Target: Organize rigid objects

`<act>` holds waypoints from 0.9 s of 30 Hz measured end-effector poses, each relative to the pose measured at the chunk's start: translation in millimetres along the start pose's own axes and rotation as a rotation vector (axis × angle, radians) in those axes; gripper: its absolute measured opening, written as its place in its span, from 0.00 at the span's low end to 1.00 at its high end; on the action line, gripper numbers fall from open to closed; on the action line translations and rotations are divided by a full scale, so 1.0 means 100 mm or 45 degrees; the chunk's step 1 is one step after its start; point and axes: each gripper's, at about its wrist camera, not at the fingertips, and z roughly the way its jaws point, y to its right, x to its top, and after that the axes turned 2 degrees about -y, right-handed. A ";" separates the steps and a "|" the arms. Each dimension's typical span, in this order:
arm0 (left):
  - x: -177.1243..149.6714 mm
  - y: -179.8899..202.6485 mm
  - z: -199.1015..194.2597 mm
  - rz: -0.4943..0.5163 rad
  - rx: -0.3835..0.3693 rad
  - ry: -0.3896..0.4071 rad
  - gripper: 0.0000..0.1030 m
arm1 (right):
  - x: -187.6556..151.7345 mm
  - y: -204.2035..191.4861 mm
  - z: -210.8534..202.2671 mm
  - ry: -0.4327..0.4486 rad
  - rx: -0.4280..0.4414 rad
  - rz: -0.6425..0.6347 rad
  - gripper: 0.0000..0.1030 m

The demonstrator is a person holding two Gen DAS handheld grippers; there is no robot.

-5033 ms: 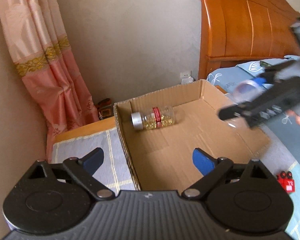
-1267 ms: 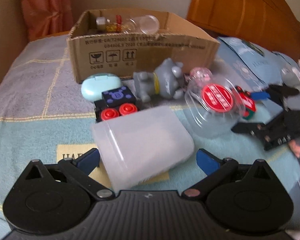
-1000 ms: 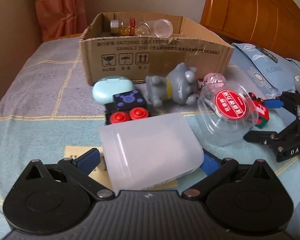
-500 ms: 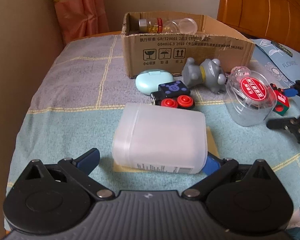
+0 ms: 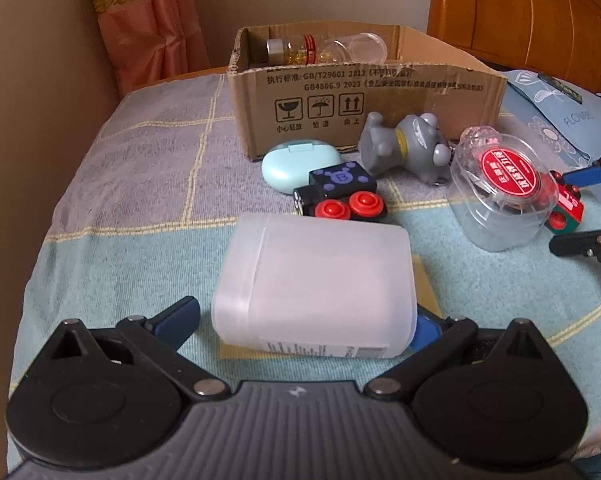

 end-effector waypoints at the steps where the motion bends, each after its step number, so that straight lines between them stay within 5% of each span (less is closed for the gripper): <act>1: 0.01 -0.01 0.00 -0.004 -0.002 -0.001 0.99 | 0.00 0.01 0.00 0.003 -0.011 -0.003 0.98; 16: 0.06 -0.01 0.01 0.005 -0.028 0.035 0.98 | 0.06 -0.08 -0.04 0.021 0.013 -0.006 0.62; 27: 0.07 -0.04 0.00 0.005 -0.057 0.051 0.89 | 0.06 -0.08 -0.05 0.006 0.019 0.035 0.53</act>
